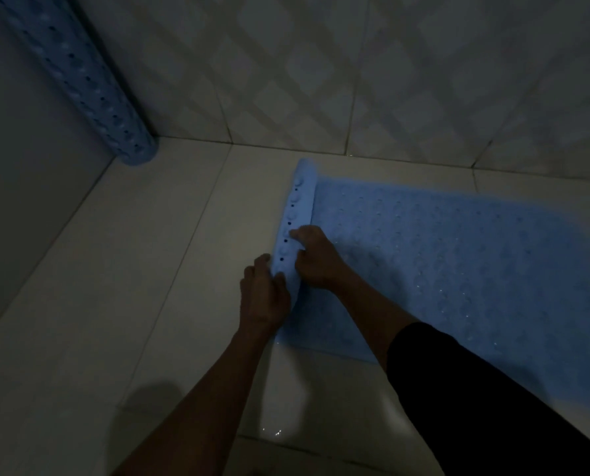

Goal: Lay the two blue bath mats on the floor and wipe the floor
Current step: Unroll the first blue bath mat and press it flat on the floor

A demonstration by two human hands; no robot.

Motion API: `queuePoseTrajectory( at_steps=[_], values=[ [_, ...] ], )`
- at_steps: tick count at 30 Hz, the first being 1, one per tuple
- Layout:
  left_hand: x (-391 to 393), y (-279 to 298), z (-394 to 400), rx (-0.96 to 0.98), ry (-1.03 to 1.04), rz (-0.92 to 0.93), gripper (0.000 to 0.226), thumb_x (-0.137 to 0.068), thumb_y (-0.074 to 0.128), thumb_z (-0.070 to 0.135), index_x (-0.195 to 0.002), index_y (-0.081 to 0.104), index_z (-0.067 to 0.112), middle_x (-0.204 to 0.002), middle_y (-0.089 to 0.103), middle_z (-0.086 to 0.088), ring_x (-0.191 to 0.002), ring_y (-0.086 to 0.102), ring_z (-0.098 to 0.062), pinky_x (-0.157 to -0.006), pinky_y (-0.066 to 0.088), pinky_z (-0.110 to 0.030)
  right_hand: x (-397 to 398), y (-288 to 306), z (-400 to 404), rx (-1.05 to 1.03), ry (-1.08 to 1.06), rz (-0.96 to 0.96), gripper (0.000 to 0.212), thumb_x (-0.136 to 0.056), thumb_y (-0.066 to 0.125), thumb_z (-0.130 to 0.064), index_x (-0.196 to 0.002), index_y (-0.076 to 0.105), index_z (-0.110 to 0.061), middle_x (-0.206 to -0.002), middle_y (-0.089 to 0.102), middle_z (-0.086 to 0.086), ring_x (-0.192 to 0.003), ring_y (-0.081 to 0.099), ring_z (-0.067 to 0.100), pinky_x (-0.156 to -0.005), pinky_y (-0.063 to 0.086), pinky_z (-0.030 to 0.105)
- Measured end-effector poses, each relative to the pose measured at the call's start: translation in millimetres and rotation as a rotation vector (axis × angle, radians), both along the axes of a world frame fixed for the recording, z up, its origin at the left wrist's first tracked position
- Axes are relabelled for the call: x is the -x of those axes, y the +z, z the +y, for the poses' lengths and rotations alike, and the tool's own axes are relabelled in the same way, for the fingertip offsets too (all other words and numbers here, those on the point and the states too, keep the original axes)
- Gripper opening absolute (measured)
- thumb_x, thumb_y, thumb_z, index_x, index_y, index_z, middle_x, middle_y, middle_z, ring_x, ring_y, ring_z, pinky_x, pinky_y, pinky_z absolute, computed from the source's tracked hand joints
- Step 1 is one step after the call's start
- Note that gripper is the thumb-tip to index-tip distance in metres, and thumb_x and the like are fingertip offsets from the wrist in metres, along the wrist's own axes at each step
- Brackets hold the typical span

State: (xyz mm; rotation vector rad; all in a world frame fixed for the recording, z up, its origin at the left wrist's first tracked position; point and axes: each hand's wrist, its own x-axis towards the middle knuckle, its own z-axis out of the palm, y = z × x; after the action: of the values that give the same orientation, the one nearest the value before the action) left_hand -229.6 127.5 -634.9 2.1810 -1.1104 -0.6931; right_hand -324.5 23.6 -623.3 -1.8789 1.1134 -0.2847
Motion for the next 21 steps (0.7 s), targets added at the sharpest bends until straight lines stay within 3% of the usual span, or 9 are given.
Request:
queuePoseTrajectory(
  at_steps=[2,5,7,10,12,16,21],
  values=[
    [-7.6,-5.4,0.8,0.054,-0.043,-0.012,0.056,-0.092,0.041,0.054,-0.124,0.058,0.011,-0.106,0.069,-0.011,-0.093,0.067,-0.030,-0.077,0.056,-0.044,-9.4,-2.6,2.9,0.024,-0.016,-0.093,0.054,-0.082,0.053,0.014,-0.134,0.043,0.008,-0.139,0.040,0.024,-0.130,0.040,0.033,-0.108,0.027,0.021],
    [-14.5,-3.8,5.7,0.091,-0.105,-0.043,0.041,-0.093,0.049,0.051,-0.101,0.064,0.013,-0.089,0.069,0.000,-0.085,0.064,-0.021,-0.067,0.053,-0.031,-17.5,-3.7,6.9,0.020,-0.056,-0.233,0.060,-0.080,0.049,0.016,-0.137,0.037,0.004,-0.138,0.042,0.023,-0.128,0.044,0.032,-0.110,0.036,0.036],
    [-20.0,-5.4,9.3,0.094,-0.129,-0.080,0.034,-0.095,0.055,0.046,-0.103,0.064,0.014,-0.091,0.065,0.000,-0.092,0.056,-0.017,-0.067,0.041,-0.018,-18.6,-6.0,9.3,0.049,-0.054,-0.279,0.066,-0.082,0.041,0.012,-0.146,0.029,0.000,-0.151,0.032,0.022,-0.140,0.033,0.031,-0.118,0.027,0.040],
    [-28.3,-6.0,11.2,0.075,-0.082,-0.118,0.043,-0.098,0.053,0.043,-0.128,0.057,0.012,-0.106,0.064,-0.009,-0.097,0.057,-0.021,-0.076,0.041,-0.026,-14.4,-10.6,9.7,0.087,-0.118,-0.243,0.060,-0.095,0.038,0.003,-0.152,0.023,-0.008,-0.161,0.014,0.016,-0.149,0.018,0.027,-0.122,0.018,0.040],
    [-32.0,-4.6,9.7,0.077,-0.045,-0.130,0.038,-0.103,0.043,0.034,-0.126,0.054,0.006,-0.107,0.066,-0.017,-0.096,0.062,-0.033,-0.074,0.044,-0.032,-5.2,-13.8,4.6,0.164,-0.102,-0.102,0.053,-0.101,0.038,-0.009,-0.153,0.025,-0.013,-0.163,0.013,0.011,-0.149,0.017,0.027,-0.120,0.019,0.038],
    [-37.3,-2.0,2.3,-0.083,-0.015,-0.184,0.025,-0.097,0.045,0.006,-0.117,0.053,-0.006,-0.110,0.060,-0.027,-0.099,0.059,-0.042,-0.073,0.039,-0.035,22.2,-23.8,-8.0,0.225,0.133,0.497,0.059,-0.100,0.038,-0.033,-0.155,0.016,-0.030,-0.164,0.004,-0.003,-0.150,0.001,0.028,-0.114,0.014,0.065],
    [-47.5,-6.5,3.3,-0.242,0.027,-0.260,0.020,-0.092,0.047,-0.004,-0.110,0.057,-0.005,-0.113,0.058,-0.026,-0.101,0.058,-0.039,-0.074,0.044,-0.039,37.7,-28.4,-2.0,0.279,0.214,0.608,0.061,-0.101,0.036,-0.043,-0.155,0.009,-0.034,-0.164,0.000,-0.006,-0.150,-0.004,0.028,-0.112,0.018,0.065]
  ],
)
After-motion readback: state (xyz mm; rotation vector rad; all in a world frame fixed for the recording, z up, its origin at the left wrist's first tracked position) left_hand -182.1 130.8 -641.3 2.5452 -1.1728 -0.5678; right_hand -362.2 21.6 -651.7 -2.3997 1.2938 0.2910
